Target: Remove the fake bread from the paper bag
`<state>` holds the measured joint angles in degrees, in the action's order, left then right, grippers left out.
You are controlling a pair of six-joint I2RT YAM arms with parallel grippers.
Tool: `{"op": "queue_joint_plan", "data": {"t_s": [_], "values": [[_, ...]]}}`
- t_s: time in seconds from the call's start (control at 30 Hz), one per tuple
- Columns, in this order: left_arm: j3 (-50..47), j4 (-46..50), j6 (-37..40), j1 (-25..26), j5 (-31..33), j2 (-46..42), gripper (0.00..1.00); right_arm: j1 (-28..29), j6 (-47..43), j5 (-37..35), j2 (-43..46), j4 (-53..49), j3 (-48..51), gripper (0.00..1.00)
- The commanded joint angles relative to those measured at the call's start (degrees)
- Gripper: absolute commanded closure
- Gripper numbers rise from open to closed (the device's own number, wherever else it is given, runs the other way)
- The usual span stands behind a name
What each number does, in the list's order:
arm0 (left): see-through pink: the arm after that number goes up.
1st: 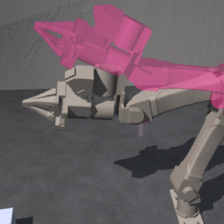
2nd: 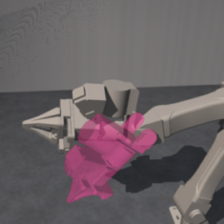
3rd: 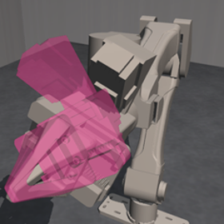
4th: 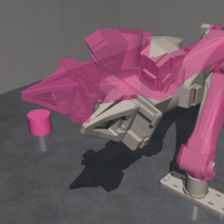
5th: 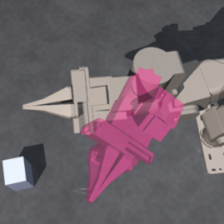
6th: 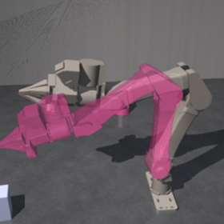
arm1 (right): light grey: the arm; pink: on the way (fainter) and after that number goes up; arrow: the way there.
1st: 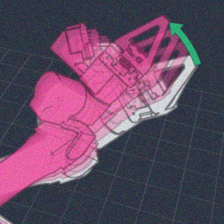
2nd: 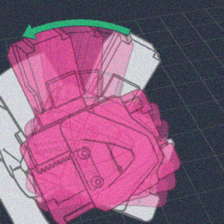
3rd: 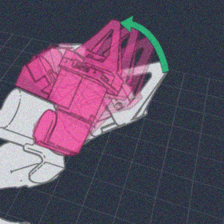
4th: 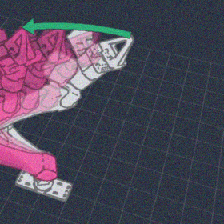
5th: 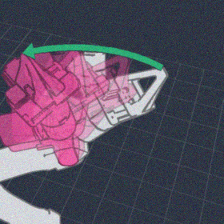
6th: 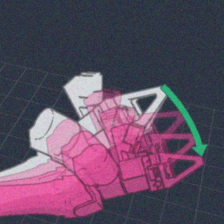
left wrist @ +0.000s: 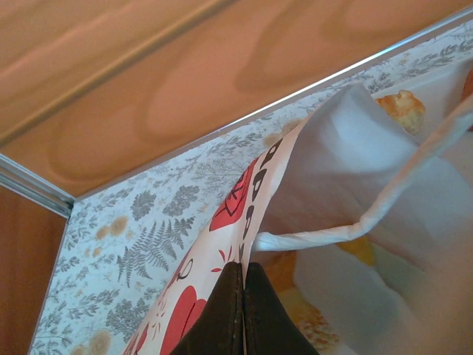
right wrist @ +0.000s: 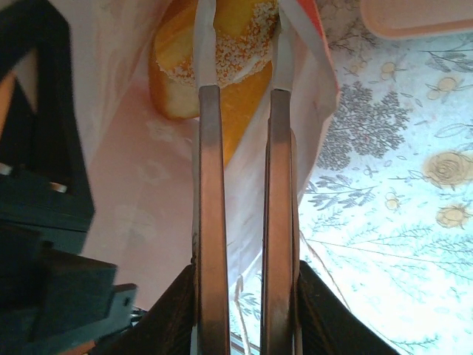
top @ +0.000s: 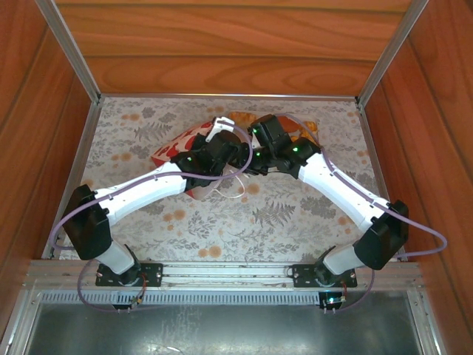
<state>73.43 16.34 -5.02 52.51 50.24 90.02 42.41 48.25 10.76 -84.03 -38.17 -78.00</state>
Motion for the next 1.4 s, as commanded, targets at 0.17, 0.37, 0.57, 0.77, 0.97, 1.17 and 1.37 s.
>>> {"op": "queue_joint_plan", "data": {"t_s": [0.17, 0.37, 0.57, 0.77, 0.97, 1.17, 1.37], "values": [[0.0, 1.0, -0.5, -2.4, 3.1, -0.5, 1.0, 0.5, -3.4, -3.2, 4.9, -7.8, -4.3, 0.93], [-0.9, 0.9, 0.0, -6.0, 4.3, -0.8, 1.0, 0.5, -6.1, -4.5, 8.4, -15.3, -7.2, 0.93], [-2.0, 0.5, 0.1, -8.4, 3.7, -1.4, 1.0, 0.5, -8.5, -6.3, 11.7, -21.2, -11.7, 0.93], [-2.7, 0.5, 0.2, -9.1, 4.0, -1.8, 1.0, 0.5, -9.8, -12.0, 13.2, -27.0, -16.3, 0.91], [-3.2, 0.5, 0.9, -9.3, 4.1, -3.1, 1.0, 0.2, -11.5, -18.9, 12.8, -31.6, -20.6, 0.89], [-4.2, 0.5, 0.9, -9.4, 3.9, -5.4, 1.0, -1.4, -14.0, -25.2, 5.6, -42.6, -27.5, 0.88], [-4.9, 0.5, 0.7, -9.2, 3.0, -6.9, 1.0, -4.5, -16.9, -25.6, -3.0, -47.9, -30.8, 0.88]]}}
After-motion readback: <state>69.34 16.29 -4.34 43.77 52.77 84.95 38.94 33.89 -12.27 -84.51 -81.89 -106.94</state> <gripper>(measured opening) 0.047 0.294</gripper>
